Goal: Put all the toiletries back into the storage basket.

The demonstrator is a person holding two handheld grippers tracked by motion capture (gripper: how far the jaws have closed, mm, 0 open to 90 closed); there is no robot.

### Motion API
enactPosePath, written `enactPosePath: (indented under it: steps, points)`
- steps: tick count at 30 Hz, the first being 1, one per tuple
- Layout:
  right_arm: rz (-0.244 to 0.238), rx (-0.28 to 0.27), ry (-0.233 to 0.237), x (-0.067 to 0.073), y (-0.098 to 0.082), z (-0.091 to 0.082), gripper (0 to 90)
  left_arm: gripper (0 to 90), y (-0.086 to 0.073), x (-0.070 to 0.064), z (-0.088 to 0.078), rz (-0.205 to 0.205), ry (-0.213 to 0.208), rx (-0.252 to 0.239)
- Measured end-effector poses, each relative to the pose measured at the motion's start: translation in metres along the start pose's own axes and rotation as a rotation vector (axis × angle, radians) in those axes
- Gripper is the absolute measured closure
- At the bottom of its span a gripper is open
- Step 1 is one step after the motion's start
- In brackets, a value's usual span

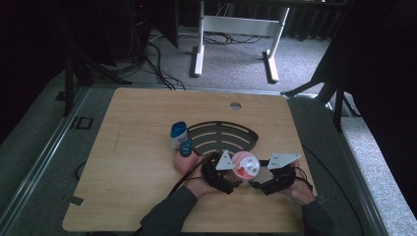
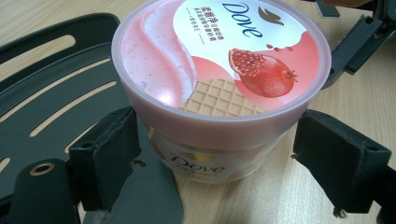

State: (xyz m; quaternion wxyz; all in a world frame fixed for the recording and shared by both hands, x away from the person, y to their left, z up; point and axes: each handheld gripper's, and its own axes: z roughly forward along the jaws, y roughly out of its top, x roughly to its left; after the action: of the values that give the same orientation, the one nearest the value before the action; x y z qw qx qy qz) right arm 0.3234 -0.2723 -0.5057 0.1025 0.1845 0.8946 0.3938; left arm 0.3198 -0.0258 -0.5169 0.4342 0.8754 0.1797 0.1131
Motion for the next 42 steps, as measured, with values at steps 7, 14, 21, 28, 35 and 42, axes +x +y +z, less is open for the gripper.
enactPosePath:
  steps: [7, 14, 21, 28, 35, 42]
  points:
    - [0.006, 0.000, 0.004, -0.005, 0.002, -0.001, 16.7, 15.1, 0.004, 0.002, 0.000, -0.003, 0.008, -0.007]
    - [0.010, -0.011, 0.010, -0.010, 0.006, -0.002, 16.7, 15.1, 0.008, 0.006, -0.001, -0.003, 0.017, -0.013]
    - [0.007, -0.011, 0.005, -0.015, 0.010, -0.004, 16.8, 15.3, 0.012, 0.009, -0.001, -0.012, 0.024, -0.024]
    - [0.005, -0.009, 0.008, -0.017, 0.013, -0.006, 16.8, 15.3, 0.014, 0.010, -0.003, -0.011, 0.027, -0.022]
    - [-0.001, -0.008, 0.008, -0.020, 0.017, -0.009, 16.7, 15.3, 0.018, 0.011, -0.004, -0.017, 0.032, -0.031]
    - [0.004, -0.013, 0.012, -0.026, 0.020, -0.013, 16.6, 15.3, 0.026, 0.013, -0.004, -0.014, 0.040, -0.042]
